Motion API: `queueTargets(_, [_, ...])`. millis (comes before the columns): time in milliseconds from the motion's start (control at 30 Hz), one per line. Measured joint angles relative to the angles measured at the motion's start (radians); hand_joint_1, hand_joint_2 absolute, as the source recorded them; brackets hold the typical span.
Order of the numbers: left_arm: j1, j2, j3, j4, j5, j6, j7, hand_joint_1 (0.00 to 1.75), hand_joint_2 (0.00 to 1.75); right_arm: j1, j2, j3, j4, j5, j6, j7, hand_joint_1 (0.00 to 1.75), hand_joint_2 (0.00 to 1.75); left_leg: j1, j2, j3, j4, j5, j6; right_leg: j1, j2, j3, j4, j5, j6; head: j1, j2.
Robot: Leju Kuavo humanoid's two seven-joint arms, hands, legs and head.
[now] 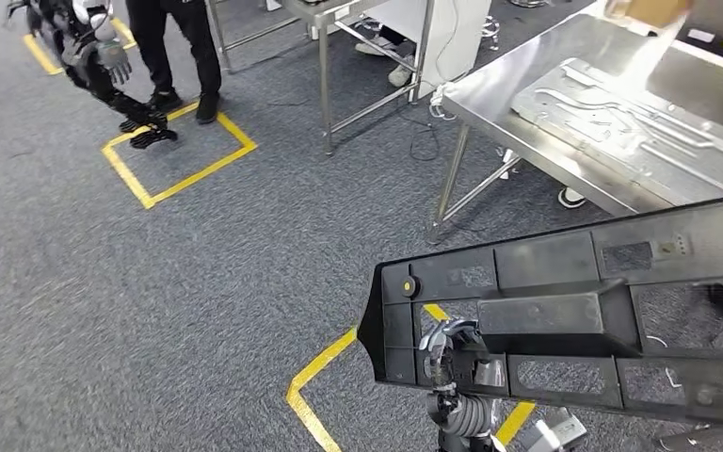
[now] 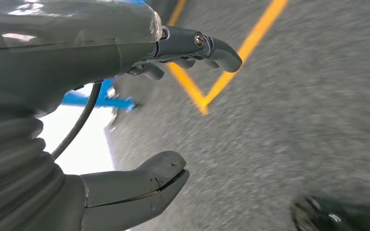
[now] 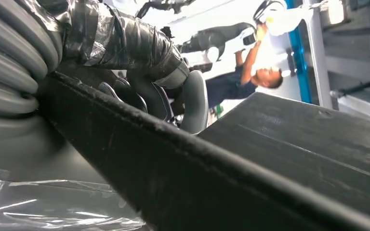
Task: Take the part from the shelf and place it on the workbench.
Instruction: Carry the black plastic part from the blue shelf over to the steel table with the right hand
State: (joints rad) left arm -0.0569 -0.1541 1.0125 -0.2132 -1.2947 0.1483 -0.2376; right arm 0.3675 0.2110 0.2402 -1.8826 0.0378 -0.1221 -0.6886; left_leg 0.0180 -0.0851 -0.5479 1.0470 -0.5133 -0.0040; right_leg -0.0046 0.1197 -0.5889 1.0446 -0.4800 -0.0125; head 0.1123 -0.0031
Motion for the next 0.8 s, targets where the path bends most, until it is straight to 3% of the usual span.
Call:
queueTargets(33, [0.000,0.000,0.000,0.000,0.001,-0.005,-0.004,0.00,1.75,0.001,0.000,-0.001,0.000,0.002,-0.001,0.000,1.75,1.75,-0.001,-0.011,0.004,-0.010,-0.003,0.004,-0.002,0.013,-0.005,0.001,0.002,0.007,0.000,0.000])
queueTargets(100, [-0.001,-0.002,0.001,0.000,0.004,-0.013,-0.007,0.00,1.75,0.005,0.002,-0.003,0.000,0.003,-0.002,0.000,1.75,1.75,0.000,0.014,0.009,-0.019,0.002,0.014,-0.003,0.032,-0.011,0.001,0.006,0.020,0.000,0.000])
queueTargets(167, [-0.001,-0.005,0.002,0.000,0.006,-0.017,-0.007,0.00,1.75,0.008,0.003,-0.005,-0.001,0.004,-0.004,-0.001,1.75,1.75,0.005,0.044,0.014,-0.031,0.008,0.028,0.003,-0.012,-0.029,0.035,-0.017,0.028,0.003,0.000])
queueTargets(233, [0.002,-0.004,0.003,0.000,0.008,-0.024,-0.006,0.00,1.75,0.008,0.003,-0.006,0.000,0.004,-0.004,0.000,1.75,1.75,0.004,0.075,0.017,-0.036,0.009,0.036,0.003,-0.084,-0.083,0.144,-0.076,0.036,0.006,0.000])
queueTargets(300, [0.004,-0.003,0.007,0.000,0.010,-0.034,-0.004,0.00,1.75,0.008,0.003,-0.006,0.002,0.005,-0.004,0.000,1.75,1.75,0.001,0.109,0.019,-0.036,0.005,0.037,-0.004,-0.110,-0.139,0.253,-0.115,0.044,0.005,0.000])
queueTargets(333, [0.004,-0.003,0.010,0.000,0.010,-0.039,-0.003,0.00,1.75,0.008,0.003,-0.006,0.004,0.005,-0.004,0.001,1.75,1.75,0.001,0.124,0.021,-0.036,0.002,0.036,-0.008,-0.115,-0.145,0.263,-0.107,0.046,0.005,0.000])
queueTargets(400, [0.003,-0.002,0.016,0.000,0.011,-0.046,-0.001,0.00,1.75,0.008,0.003,-0.006,0.006,0.005,-0.004,0.001,1.75,1.75,0.002,0.151,0.030,-0.036,-0.005,0.032,-0.012,-0.130,-0.098,0.172,-0.046,0.048,0.006,0.000])
queueTargets(467, [0.002,-0.003,0.019,0.000,0.012,-0.052,0.000,0.00,1.75,0.007,0.003,-0.006,0.008,0.006,-0.003,0.002,1.75,1.75,-0.001,0.173,0.040,-0.036,-0.014,0.023,-0.005,-0.172,-0.029,0.042,0.002,0.039,0.005,0.000])
queueTargets(533, [-0.001,-0.003,0.022,0.000,0.013,-0.056,0.001,0.00,1.75,0.007,0.004,-0.006,0.009,0.007,-0.003,0.002,1.75,1.75,-0.004,0.189,0.047,-0.037,-0.021,0.012,0.005,-0.191,-0.005,-0.007,0.007,0.027,0.005,0.000])
queueTargets(567, [-0.003,-0.003,0.023,0.000,0.013,-0.057,0.002,0.00,1.75,0.007,0.004,-0.006,0.009,0.007,-0.003,0.002,1.75,1.75,-0.006,0.199,0.053,-0.039,-0.024,0.006,0.008,-0.179,-0.006,-0.008,0.007,0.021,0.005,0.000])
queueTargets(600, [-0.005,-0.003,0.023,0.000,0.015,-0.058,0.003,0.00,1.75,0.007,0.005,-0.006,0.009,0.008,-0.003,0.002,1.75,1.75,-0.004,0.202,0.058,-0.040,-0.028,0.000,0.006,-0.167,-0.004,-0.011,0.008,0.015,0.005,0.000])
queueTargets(667, [-0.007,-0.003,0.025,0.000,0.017,-0.062,0.006,0.00,1.75,0.008,0.006,-0.006,0.010,0.009,-0.003,0.002,1.75,1.75,0.000,0.169,0.054,-0.012,-0.053,-0.009,0.000,-0.145,0.003,-0.022,0.011,0.002,0.005,0.000])
queueTargets(733, [-0.005,-0.002,0.027,0.000,0.018,-0.065,0.010,0.00,1.75,0.007,0.007,-0.006,0.011,0.012,-0.002,0.003,1.75,1.75,0.002,0.115,0.006,0.094,-0.111,-0.013,-0.003,-0.125,0.008,-0.026,0.012,-0.008,0.005,0.000])
queueTargets(800, [-0.001,-0.002,0.028,0.000,0.019,-0.067,0.012,0.00,1.75,0.006,0.007,-0.006,0.014,0.013,-0.002,0.004,1.75,1.75,0.002,0.096,-0.063,0.221,-0.155,-0.014,-0.002,-0.098,0.008,-0.023,0.010,-0.012,0.005,0.000])
